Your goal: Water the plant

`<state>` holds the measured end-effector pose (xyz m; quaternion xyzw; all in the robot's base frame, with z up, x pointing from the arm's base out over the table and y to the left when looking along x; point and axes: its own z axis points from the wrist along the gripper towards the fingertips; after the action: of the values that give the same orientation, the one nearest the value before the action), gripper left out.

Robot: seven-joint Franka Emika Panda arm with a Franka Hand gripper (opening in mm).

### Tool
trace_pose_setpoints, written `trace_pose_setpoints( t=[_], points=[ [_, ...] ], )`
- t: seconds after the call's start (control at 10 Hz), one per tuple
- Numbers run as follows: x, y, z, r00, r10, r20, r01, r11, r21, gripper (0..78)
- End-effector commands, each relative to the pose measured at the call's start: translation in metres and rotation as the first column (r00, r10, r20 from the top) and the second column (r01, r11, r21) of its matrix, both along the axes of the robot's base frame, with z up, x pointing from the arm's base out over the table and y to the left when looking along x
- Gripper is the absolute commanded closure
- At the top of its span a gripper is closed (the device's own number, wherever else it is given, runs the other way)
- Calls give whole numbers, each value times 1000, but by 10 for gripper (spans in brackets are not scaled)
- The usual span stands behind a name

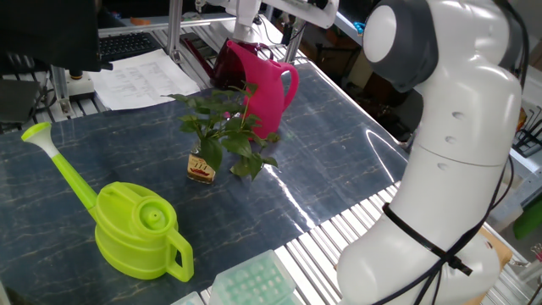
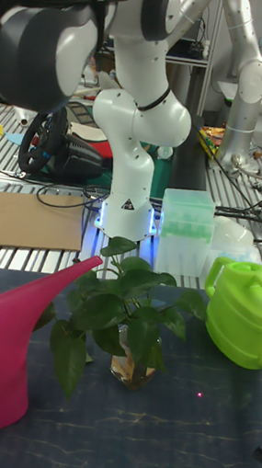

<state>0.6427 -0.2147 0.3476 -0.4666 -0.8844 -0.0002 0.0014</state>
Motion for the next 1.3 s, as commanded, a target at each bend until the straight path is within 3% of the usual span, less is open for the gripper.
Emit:
trace_pose_setpoints(
  t=[0.1,1.0,1.3],
  points=[
    [4,-14,-1,999,-38,2,38,999,2,776],
    [5,-25,-20,991,-133,4,133,991,0,776],
    [5,-27,-28,983,-183,17,183,983,3,776]
  ],
)
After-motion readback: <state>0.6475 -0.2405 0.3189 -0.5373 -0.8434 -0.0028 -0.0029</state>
